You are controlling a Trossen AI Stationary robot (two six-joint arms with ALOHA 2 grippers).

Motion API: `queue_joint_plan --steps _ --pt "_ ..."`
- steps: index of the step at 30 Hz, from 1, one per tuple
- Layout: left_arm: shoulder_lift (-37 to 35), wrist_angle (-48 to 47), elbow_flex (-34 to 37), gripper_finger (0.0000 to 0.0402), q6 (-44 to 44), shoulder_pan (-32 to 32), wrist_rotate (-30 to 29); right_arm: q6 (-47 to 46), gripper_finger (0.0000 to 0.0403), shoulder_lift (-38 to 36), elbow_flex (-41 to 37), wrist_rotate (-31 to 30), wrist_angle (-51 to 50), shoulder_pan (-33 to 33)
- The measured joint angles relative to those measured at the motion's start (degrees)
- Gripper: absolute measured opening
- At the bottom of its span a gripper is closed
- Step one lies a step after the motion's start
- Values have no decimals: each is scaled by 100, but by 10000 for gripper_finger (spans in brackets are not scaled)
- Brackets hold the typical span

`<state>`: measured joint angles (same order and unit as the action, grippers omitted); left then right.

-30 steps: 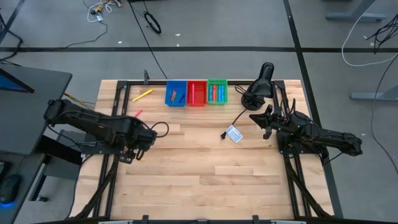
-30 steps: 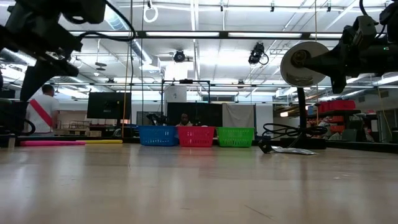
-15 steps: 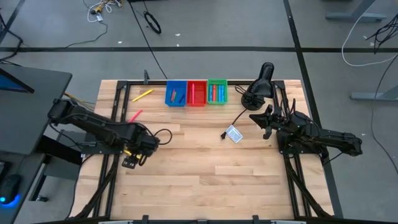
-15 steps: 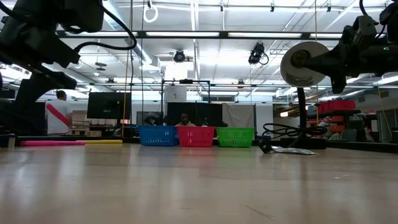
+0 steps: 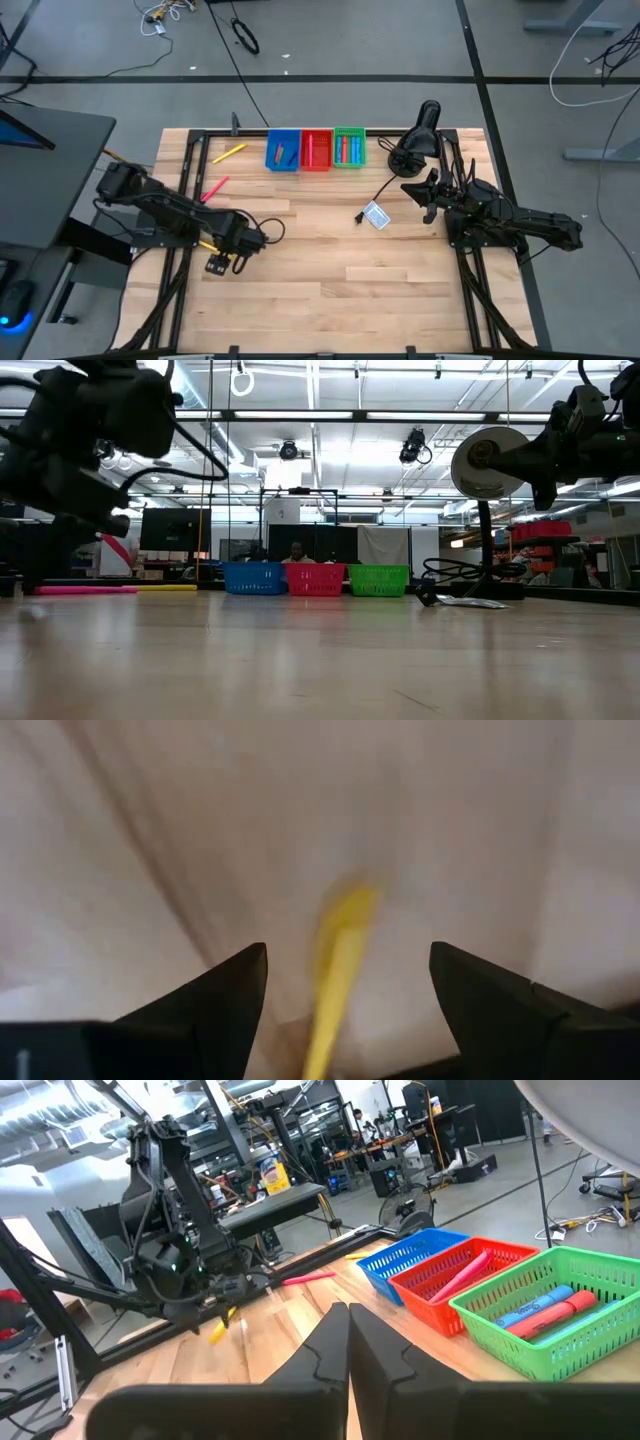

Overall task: Pick & Place Markers
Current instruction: Put the bottom yellow marker into the red bin

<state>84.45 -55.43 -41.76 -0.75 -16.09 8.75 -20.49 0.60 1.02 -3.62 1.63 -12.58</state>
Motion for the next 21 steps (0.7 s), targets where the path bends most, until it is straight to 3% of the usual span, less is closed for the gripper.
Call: queue_joint_plan --steps 4,14,21 --pt "357 -5 2 287 131 -29 -394 0 11 1 0 0 0 0" --pt "808 0 -30 280 151 -62 -428 0 11 2 0 0 0 0" --pt "817 16 -19 197 145 -301 -594 0 11 0 0 0 0 0"
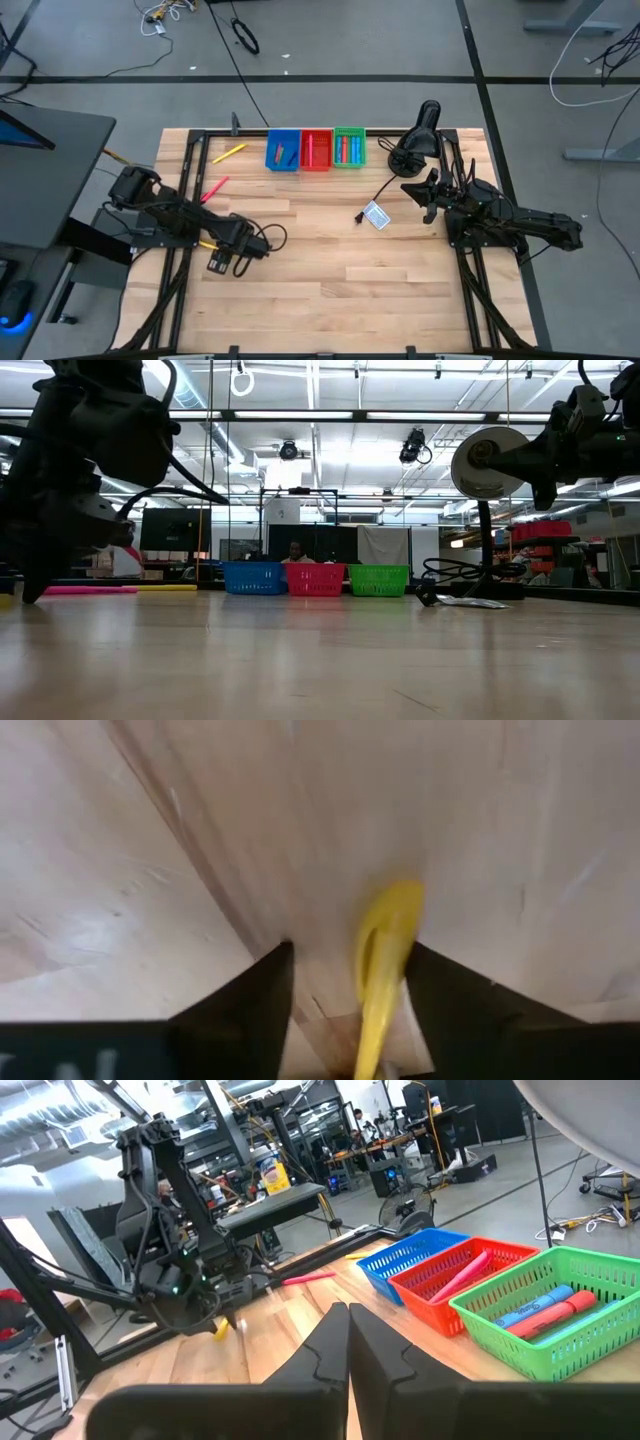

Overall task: Pick & Place Markers
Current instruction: Put the bottom yellow marker into the red bin

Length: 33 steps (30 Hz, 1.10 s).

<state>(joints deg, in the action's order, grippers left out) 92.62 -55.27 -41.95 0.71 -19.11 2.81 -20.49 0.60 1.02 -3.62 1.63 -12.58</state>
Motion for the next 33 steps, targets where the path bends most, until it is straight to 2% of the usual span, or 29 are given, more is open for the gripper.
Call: queue_joint_plan --steps 6,11,17,22,29,33 --pt "4 -15 7 106 44 -45 75 0 11 1 0 0 0 0" --pt "28 36 -173 50 293 59 71 0 11 2 0 0 0 0" --pt "28 394 -653 50 158 318 -368 0 11 0 0 0 0 0" --pt "28 333 -1021 76 10 587 -581 0 11 0 0 0 0 0" --pt "24 205 -1609 50 11 1072 -605 0 11 1 0 0 0 0" --pt "22 19 -1967 51 11 1253 -608 0 11 2 0 0 0 0"
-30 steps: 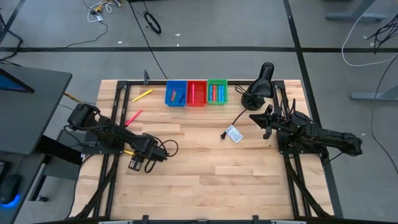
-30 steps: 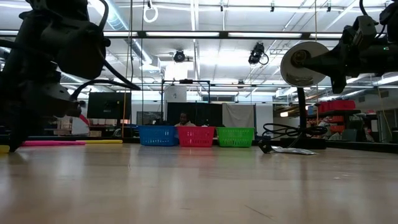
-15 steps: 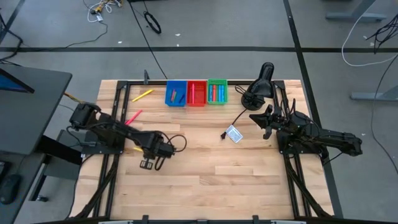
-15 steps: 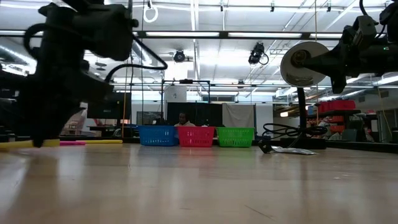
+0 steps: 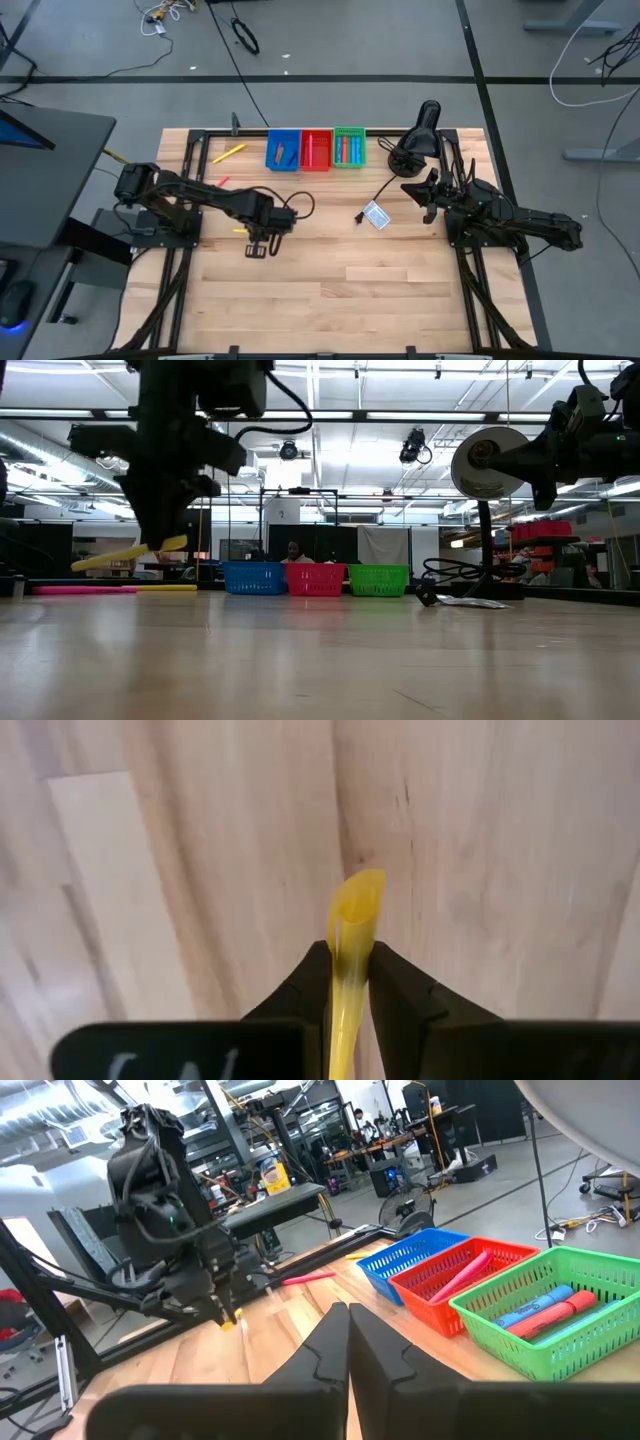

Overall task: Pick & Place Markers
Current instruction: Put the bottom yellow marker into the red bin

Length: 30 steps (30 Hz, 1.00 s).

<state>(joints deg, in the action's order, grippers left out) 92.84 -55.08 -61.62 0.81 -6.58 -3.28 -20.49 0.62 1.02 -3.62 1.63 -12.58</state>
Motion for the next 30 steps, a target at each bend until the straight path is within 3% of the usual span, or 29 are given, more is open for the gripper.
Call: queue_joint_plan --steps 30 --pt "-15 -2678 -2816 52 330 198 310 -2 11 0 0 0 0 0"
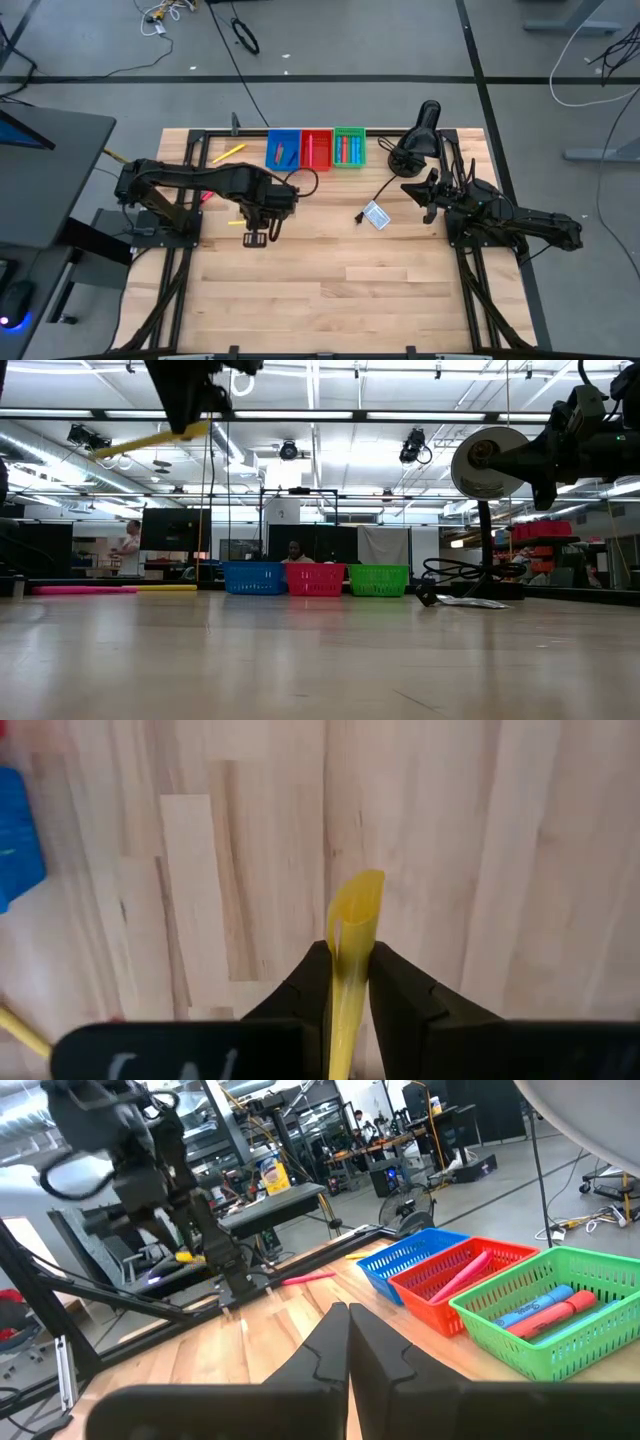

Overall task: Pick & Place Markers
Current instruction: Put the bottom yellow marker into the red bin

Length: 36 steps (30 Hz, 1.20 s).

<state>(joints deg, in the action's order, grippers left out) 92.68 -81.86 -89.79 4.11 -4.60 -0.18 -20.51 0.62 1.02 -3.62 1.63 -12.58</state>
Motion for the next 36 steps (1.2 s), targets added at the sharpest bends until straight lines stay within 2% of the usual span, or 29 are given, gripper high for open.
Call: queue_joint_plan --steps 7,10,15,18,23,36 --pt "0 -613 -809 52 128 -11 11 2 11 -2 0 0 0 0" --pt "0 -797 -1035 52 240 -11 187 0 11 -2 0 0 0 0" --pt "-20 -813 -1149 51 746 -11 616 2 11 -2 0 0 0 0" --pt "-22 -813 -1149 51 970 -15 641 2 11 -2 0 0 0 0" --pt "-22 -816 -1149 51 1619 147 648 2 11 -2 0 0 0 0" --pt "280 -576 -1155 51 3997 1099 749 2 11 -2 0 -2 0 0"
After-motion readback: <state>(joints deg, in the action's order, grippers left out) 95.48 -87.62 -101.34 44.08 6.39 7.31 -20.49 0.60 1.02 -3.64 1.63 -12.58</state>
